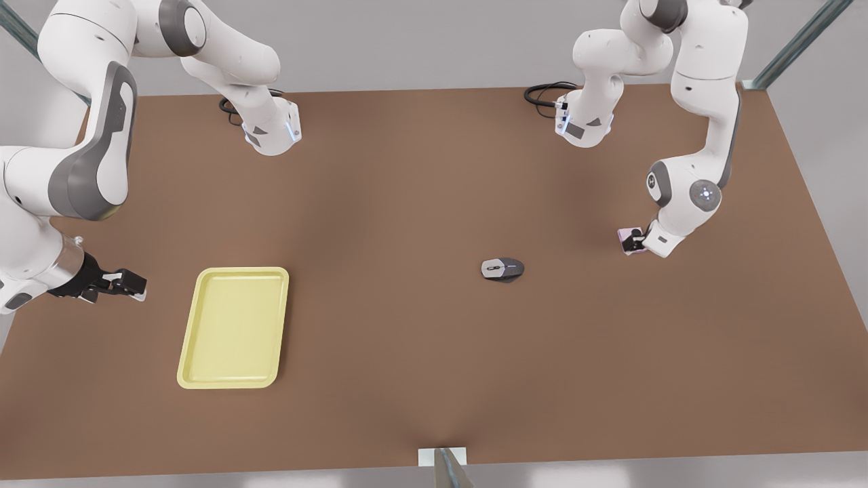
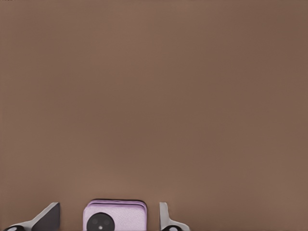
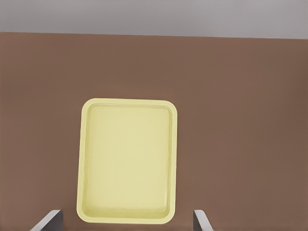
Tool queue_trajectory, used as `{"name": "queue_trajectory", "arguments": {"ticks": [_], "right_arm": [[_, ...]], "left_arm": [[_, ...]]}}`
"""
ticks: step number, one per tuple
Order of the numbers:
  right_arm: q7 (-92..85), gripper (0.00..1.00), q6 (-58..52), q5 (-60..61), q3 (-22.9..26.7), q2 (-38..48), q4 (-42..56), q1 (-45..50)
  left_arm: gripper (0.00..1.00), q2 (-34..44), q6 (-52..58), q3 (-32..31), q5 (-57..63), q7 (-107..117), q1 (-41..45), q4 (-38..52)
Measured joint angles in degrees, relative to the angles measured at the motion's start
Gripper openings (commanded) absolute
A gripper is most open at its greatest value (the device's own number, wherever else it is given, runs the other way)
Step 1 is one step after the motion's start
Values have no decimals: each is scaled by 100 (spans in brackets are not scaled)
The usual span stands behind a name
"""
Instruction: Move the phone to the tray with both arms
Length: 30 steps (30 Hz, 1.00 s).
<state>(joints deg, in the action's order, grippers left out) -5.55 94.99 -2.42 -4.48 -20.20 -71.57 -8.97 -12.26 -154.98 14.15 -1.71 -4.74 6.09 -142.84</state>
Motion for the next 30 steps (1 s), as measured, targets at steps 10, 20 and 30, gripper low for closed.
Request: {"name": "queue_trajectory", "arguments": {"ticks": [10,20,30], "right_arm": [[-19,100,-2,0,0,0,0,0],[-24,100,-4,0,0,0,0,0],[-26,100,-9,0,0,8,0,-9]], "left_arm": [[100,-2,-392,167,4,-278,3,-508],[100,-84,-472,153,-43,-479,16,-510],[100,-326,-566,125,-156,-573,19,-504]]}}
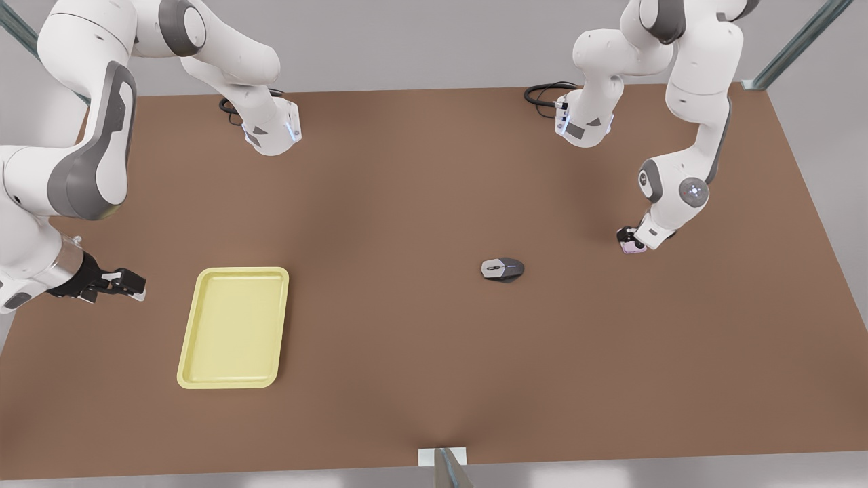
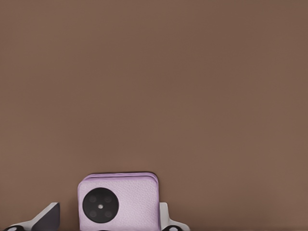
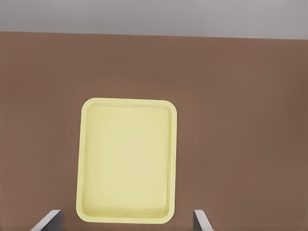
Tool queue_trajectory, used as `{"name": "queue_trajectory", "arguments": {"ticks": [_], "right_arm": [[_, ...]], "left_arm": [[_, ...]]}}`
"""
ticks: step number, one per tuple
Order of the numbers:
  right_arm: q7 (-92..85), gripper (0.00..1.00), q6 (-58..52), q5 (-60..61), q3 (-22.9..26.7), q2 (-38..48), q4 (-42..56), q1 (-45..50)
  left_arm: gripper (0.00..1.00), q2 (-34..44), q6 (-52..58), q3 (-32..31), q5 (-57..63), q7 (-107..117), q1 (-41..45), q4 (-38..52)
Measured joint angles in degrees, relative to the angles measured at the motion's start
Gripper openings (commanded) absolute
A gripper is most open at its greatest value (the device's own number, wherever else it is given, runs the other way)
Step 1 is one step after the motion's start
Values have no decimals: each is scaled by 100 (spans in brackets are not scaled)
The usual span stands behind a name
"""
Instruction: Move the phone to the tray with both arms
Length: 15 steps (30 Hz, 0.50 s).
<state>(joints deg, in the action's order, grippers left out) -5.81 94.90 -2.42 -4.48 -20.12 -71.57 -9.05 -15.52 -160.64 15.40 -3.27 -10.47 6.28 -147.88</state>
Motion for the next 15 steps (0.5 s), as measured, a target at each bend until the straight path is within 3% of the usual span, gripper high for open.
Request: {"name": "queue_trajectory", "arguments": {"ticks": [4,6,8,15], "right_arm": [[0,100,0,0,0,-5,0,0],[1,100,1,0,0,-6,0,0],[1,100,1,0,0,-7,0,0],[2,100,2,0,0,-8,0,0]], "left_arm": [[100,-41,-15,-11,-41,-25,6,3],[90,-58,-20,-12,-51,-35,6,7],[87,-66,-23,-12,-57,-44,9,11],[84,-102,-35,-17,-63,-68,13,12]]}}
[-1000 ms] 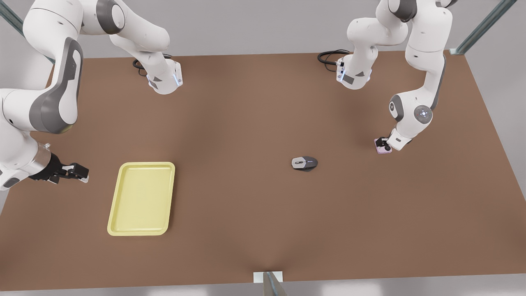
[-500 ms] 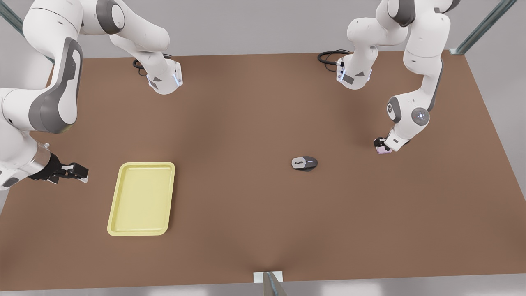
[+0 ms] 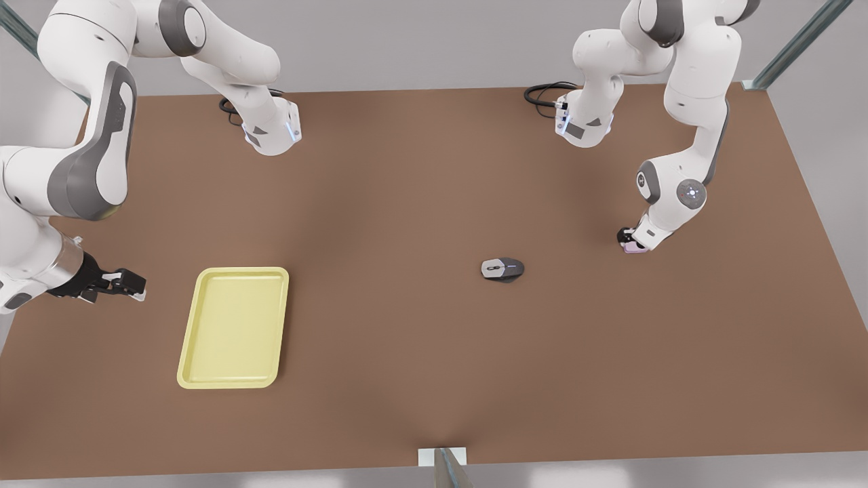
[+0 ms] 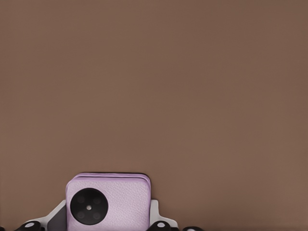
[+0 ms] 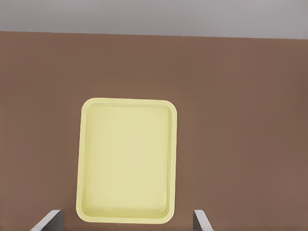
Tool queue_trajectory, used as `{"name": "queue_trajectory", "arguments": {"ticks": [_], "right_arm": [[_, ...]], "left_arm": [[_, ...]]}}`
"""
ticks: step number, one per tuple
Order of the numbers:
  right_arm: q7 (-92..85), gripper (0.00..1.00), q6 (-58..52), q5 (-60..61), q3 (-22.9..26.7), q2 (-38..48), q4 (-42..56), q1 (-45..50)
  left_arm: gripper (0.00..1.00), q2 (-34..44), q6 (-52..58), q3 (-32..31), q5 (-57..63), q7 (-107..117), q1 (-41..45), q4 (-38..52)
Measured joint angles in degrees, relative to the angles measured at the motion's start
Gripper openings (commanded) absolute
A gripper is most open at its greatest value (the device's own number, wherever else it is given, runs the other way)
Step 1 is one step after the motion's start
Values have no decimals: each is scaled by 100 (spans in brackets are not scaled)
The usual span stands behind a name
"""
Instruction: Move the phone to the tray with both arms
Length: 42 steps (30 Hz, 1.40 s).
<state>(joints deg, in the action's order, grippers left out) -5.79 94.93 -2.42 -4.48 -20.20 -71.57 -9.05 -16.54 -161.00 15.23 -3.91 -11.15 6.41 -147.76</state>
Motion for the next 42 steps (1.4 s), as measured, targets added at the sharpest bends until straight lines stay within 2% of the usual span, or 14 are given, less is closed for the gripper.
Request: {"name": "queue_trajectory", "arguments": {"ticks": [14,19,22,25,28,32,37,42], "right_arm": [[1,100,-6,0,0,9,0,0],[1,100,-6,0,0,3,0,0],[2,100,-7,0,0,5,0,1],[2,100,-6,0,0,2,0,0],[2,100,-6,0,0,7,0,0],[2,100,-4,0,0,5,0,0],[34,100,-14,0,-3,77,19,5],[160,100,-27,-42,25,210,36,154]], "left_arm": [[84,29,21,-40,-6,-12,22,80],[82,22,120,-423,-29,27,50,409],[82,-13,184,-531,-72,89,229,538],[82,-16,423,-539,-158,212,847,900],[82,-249,928,-524,-201,475,1756,1659],[82,-1022,2116,-494,-183,1036,2948,3465],[82,-1933,3865,-516,-3,1844,3467,5771],[82,-2849,5090,-685,-1,2681,3873,7467]]}}
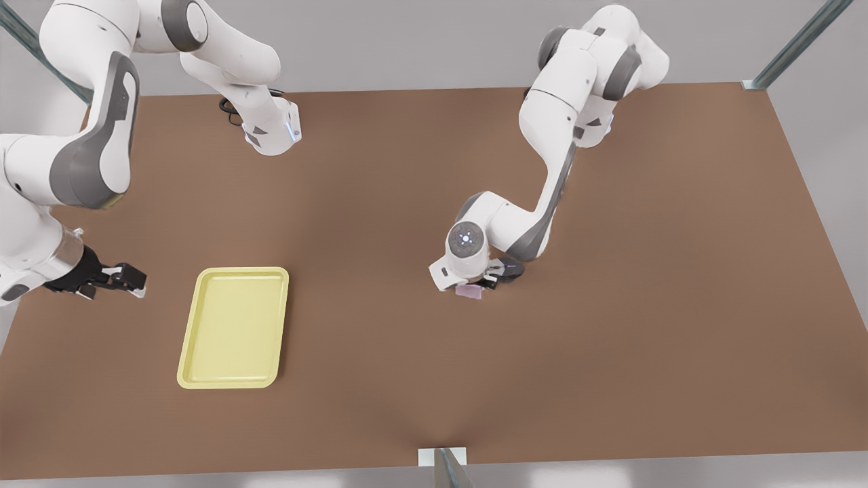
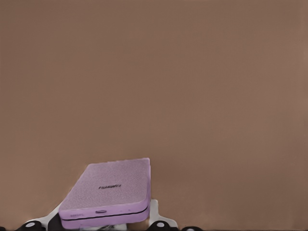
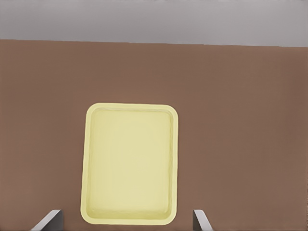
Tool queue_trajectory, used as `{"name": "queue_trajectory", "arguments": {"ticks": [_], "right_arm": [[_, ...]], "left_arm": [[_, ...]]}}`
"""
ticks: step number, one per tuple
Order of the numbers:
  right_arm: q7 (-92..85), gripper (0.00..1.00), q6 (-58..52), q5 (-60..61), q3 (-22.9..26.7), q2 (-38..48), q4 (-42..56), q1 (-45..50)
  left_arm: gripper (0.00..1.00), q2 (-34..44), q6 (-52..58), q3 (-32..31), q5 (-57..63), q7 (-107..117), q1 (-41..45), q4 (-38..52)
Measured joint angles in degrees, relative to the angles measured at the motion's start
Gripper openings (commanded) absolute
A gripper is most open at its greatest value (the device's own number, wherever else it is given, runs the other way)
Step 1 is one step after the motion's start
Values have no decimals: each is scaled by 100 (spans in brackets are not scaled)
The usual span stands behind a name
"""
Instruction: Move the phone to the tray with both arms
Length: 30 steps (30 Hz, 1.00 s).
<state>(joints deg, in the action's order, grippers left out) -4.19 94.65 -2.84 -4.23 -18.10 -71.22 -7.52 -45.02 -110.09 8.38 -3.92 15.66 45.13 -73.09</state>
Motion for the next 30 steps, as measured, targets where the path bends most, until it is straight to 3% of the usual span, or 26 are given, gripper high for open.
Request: {"name": "queue_trajectory", "arguments": {"ticks": [5,13,22,26,30], "right_arm": [[94,100,-121,2,-6,225,0,12],[199,100,-158,-10,-32,310,-14,46],[277,100,-204,-10,-102,305,-43,63],[313,100,-216,-10,-106,309,-44,57],[375,100,-221,-6,-117,309,-48,59]], "left_arm": [[82,-457,550,-534,-9,858,89,764],[82,-1013,694,-1003,-15,1990,102,1150],[82,-1318,599,-1011,-7,2795,19,1454],[92,-1321,571,-957,17,3000,-96,1509],[93,-1325,552,-941,35,3154,-160,1537]]}}
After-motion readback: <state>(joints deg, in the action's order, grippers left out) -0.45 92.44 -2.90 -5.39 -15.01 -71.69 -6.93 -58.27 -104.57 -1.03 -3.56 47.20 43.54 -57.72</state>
